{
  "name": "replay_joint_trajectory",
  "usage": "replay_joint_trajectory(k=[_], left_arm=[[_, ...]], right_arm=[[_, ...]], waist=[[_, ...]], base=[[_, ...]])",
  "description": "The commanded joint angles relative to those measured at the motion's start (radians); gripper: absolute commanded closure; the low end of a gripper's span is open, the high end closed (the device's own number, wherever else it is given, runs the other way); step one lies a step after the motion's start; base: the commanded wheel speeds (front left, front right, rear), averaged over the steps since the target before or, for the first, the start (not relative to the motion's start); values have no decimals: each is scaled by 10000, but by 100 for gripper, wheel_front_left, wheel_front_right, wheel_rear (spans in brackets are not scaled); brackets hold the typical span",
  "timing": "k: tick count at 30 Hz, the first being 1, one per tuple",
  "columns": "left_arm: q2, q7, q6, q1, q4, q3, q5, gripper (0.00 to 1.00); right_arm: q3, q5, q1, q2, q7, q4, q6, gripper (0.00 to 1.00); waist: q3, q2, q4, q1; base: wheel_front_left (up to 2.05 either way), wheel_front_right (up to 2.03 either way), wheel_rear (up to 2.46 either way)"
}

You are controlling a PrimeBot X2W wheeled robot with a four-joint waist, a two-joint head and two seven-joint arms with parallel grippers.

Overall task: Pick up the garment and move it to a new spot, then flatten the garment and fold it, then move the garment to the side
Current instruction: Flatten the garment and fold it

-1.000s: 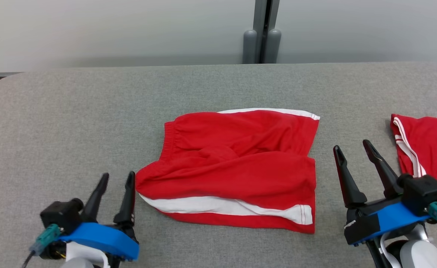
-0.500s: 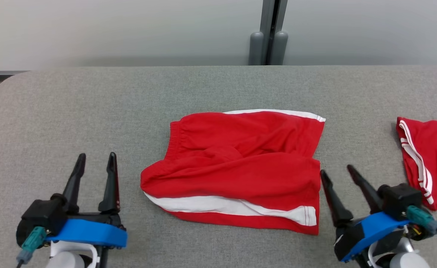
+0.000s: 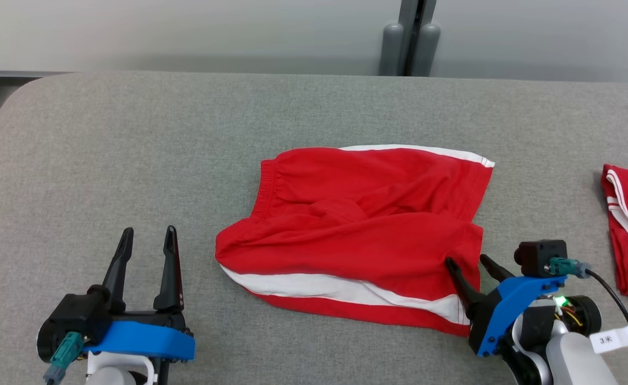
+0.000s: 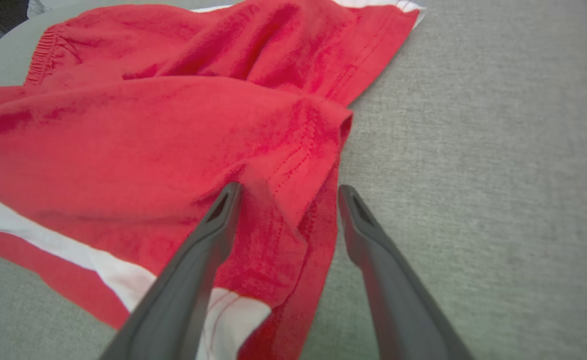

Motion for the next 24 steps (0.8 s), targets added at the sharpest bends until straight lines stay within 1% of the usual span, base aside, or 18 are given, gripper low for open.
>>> replay_joint_trajectory(k=[1, 2, 3, 4, 5, 10, 14, 18, 21, 22, 23, 24], left_arm=[[-82, -43, -87, -180, 16, 90, 87, 0], [-104, -43, -129, -194, 22, 122, 127, 0], [-124, -43, -150, -207, 28, 164, 179, 0], [-142, -43, -184, -221, 35, 217, 210, 0], [-158, -43, -208, -249, 45, 267, 250, 0], [-256, -43, -313, -337, 102, 437, 380, 0], [-327, -43, -404, -387, 110, 561, 459, 0], [-369, -44, -485, -435, 158, 612, 545, 0], [-392, -44, -546, -509, 237, 601, 574, 0], [-404, -44, -554, -536, 269, 589, 598, 0], [-421, -44, -575, -566, 300, 571, 607, 0], [-433, -44, -586, -582, 333, 555, 615, 0]], right_arm=[[49, 162, -258, -7, 43, 202, 6, 0], [61, 201, -352, -9, 9, 320, 6, 0], [112, 259, -453, -7, -38, 412, 6, 27], [150, 380, -546, -5, -107, 499, 6, 84], [177, 401, -606, -6, -126, 591, 6, 100], [81, 454, -891, -13, -347, 720, 6, 100], [-444, -153, -1099, -25, -497, 497, 4, 100], [-694, -674, -1481, -473, -295, 306, 6, 100], [-721, -708, -1803, -782, -281, 384, 6, 100], [-678, -672, -1871, -877, -268, 464, 6, 5], [-653, -648, -1923, -968, -282, 524, 4, 0], [-602, -615, -1952, -1045, -321, 563, 6, 0]], waist=[[83, 0, 76, 0], [104, 0, 88, 0], [130, 0, 96, 0], [154, 0, 94, 0], [167, 0, 87, 0], [180, 0, -38, 0], [212, 0, -171, 0], [277, 0, -257, 0], [308, 0, -307, 0], [311, 0, -315, 0], [302, 0, -318, 0], [277, 0, -318, 0]], base=[[0, 0, 0], [0, 0, 0], [0, 0, 0], [0, 0, 0], [0, 0, 0], [0, 0, 0], [0, 0, 0], [0, 0, 0], [0, 0, 0], [0, 0, 0], [0, 0, 0], [0, 0, 0]])
